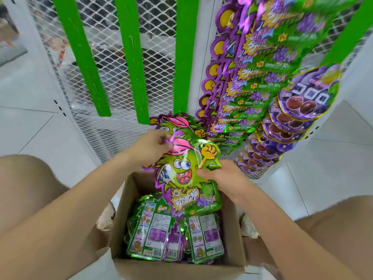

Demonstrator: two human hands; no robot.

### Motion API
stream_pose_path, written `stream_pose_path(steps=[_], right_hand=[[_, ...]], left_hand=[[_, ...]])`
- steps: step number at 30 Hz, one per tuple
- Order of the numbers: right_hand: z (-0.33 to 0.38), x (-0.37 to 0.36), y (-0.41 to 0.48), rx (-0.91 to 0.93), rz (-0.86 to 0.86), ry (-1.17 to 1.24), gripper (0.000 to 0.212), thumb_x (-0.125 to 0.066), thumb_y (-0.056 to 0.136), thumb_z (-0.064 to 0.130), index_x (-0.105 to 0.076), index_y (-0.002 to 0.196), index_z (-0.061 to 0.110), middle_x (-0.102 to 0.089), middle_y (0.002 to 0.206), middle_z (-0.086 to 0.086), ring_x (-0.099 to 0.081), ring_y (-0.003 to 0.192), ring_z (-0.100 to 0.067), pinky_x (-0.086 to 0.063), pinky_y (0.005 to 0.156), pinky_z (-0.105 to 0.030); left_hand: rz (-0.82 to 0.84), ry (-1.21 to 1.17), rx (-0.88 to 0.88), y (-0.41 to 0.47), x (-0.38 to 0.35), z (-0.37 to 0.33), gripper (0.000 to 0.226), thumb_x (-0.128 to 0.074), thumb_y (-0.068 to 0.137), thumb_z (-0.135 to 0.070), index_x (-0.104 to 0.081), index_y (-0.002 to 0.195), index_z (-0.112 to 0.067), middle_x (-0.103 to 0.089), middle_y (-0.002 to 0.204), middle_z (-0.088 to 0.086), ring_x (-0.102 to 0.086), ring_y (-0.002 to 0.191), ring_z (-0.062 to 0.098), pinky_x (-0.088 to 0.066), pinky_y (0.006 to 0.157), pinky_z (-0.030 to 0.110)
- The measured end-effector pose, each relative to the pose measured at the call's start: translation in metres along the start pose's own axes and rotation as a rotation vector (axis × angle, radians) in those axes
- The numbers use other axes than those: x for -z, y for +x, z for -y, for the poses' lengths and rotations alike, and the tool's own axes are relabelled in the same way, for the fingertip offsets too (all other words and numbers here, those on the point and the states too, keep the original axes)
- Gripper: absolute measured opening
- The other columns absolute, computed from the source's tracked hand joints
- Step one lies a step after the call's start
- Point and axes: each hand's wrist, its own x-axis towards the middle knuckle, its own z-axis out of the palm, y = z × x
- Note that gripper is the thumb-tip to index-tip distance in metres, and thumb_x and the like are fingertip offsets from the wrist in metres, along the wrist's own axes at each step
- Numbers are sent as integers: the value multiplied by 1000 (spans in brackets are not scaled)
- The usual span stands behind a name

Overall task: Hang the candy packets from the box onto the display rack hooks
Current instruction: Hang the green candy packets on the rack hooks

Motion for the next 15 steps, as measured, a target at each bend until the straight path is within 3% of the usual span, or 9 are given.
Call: stream_pose_path(steps=[2, 5, 7, 9, 12, 15], right_hand=[[10, 3, -5, 46, -52, -92, 28, -93, 74, 21, -79, 98, 15, -81, 100, -2, -77, 96, -20, -62, 88, -37], [29, 7, -10, 296, -176, -278, 19, -86, 74, 24, -77, 87, 13, -76, 77, -3, -70, 72, -14, -57, 77, -33], [48, 6, -17, 462, -232, -406, 15, -84, 78, 33, -76, 87, 24, -75, 76, 8, -68, 72, -5, -55, 75, -27], [68, 5, -20, 622, -303, -579, 15, -82, 83, 42, -75, 88, 30, -75, 82, 18, -69, 81, 4, -54, 81, -22], [89, 8, -14, 732, -328, -736, 23, -72, 93, 45, -75, 90, 22, -75, 85, 11, -71, 85, -6, -55, 87, -36], [105, 16, 0, 725, -296, -749, 22, -68, 94, 40, -72, 105, 21, -76, 99, 8, -73, 98, -20, -53, 97, -48]], left_hand=[[62, -66, -84, -7, 9, -8, 8, -67, 102, -10, -64, 95, -9, -51, 74, 8, -47, 65, 9, -31, 56, 18], [108, -73, -176, -8, 13, -15, 16, -65, 103, -11, -64, 90, -21, -53, 84, 8, -45, 79, 17, -35, 74, 31], [98, 14, -233, -6, 14, -22, 18, -61, 105, -10, -65, 97, -26, -50, 85, 5, -41, 75, 14, -35, 72, 32], [102, 63, -286, -3, 15, -30, 38, -58, 106, -9, -64, 101, -46, -57, 89, -5, -44, 74, 12, -41, 71, 32], [116, 72, -307, 2, 23, -38, 39, -56, 107, -6, -66, 108, -44, -66, 93, -24, -61, 89, 9, -53, 87, 32], [4, 51, -297, 15, 24, -47, 27, -63, 103, -10, -68, 102, -36, -71, 98, -6, -68, 97, 25, -56, 94, 54]])
